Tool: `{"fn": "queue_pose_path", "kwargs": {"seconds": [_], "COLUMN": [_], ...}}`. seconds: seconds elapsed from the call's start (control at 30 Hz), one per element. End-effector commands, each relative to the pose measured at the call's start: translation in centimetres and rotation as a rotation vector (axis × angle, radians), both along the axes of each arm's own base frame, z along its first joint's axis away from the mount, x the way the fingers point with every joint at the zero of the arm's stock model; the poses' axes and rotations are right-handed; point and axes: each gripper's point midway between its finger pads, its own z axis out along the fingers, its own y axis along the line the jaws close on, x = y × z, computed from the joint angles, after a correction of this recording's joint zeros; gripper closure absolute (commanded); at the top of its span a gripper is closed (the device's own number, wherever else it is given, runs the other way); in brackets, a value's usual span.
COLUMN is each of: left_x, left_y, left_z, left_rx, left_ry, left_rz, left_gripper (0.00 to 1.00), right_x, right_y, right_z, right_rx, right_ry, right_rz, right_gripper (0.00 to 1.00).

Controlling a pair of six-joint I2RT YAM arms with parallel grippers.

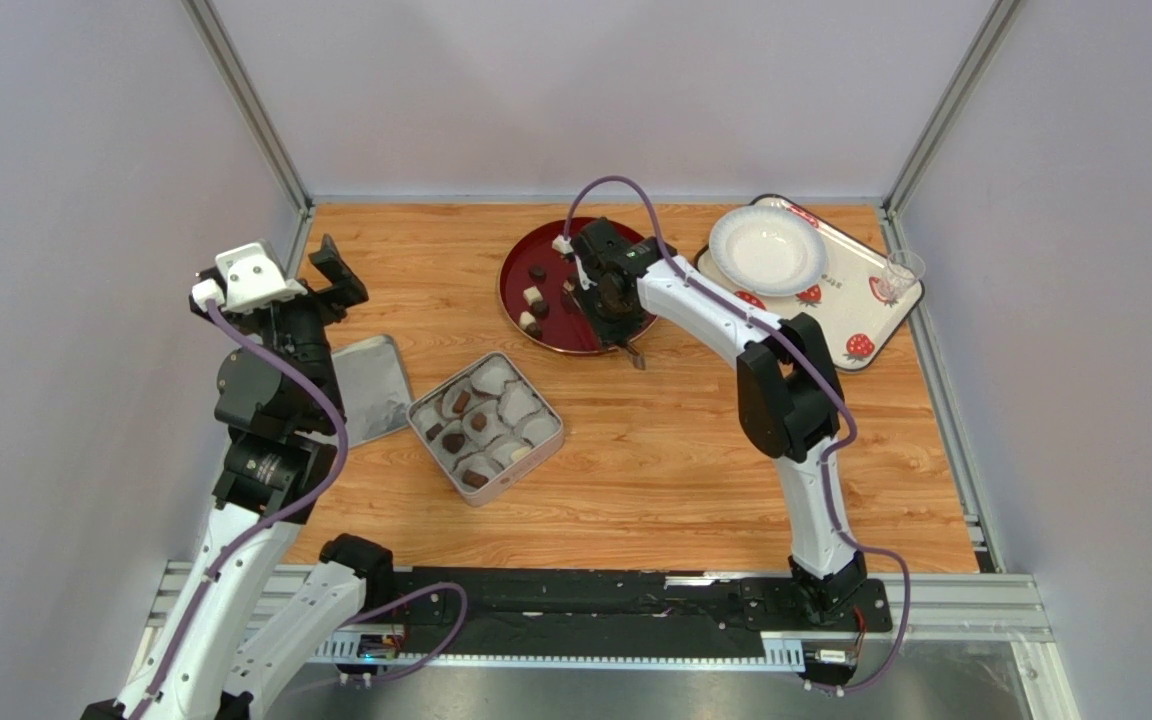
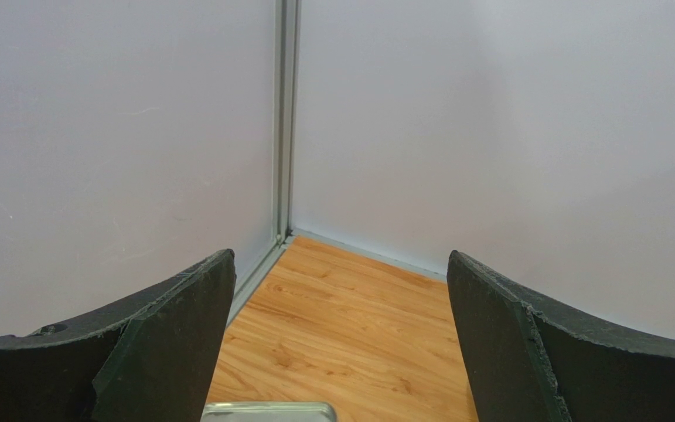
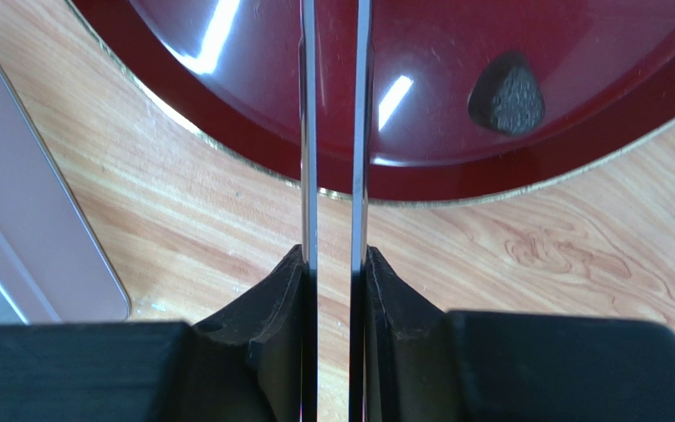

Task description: Pack the chocolate

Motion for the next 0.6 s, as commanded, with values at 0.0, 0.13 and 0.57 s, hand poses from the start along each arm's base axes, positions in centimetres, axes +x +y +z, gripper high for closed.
{"fn": "queue_pose_path", "kwargs": {"seconds": [0.0,0.13,0.57], "left_x": [-0.3,-0.3,-0.4], "left_y": [0.0,0.0,0.1], "left_z": [1.0,1.0,0.9], "left_rx": [-0.019,-0.022,-0.028], "left_ry": [-0.048,-0.051,-0.056], "left_rz": [-0.015,-0.016,-0.015], "left_gripper": [0.02,0.02,0.02], "right_x": [-0.3,-1.2,-6.6], "right_y": [0.0,-0.5,0.5], "right_z": [4.5,5.7,9.9], "right_rx": [0.063,0.075,0.126], "right_ry": [-0.085,-0.102,-0.145], "right_rz": [-0.007,-0.011,0.066], "right_gripper": [0.79,0.79,0.79]}}
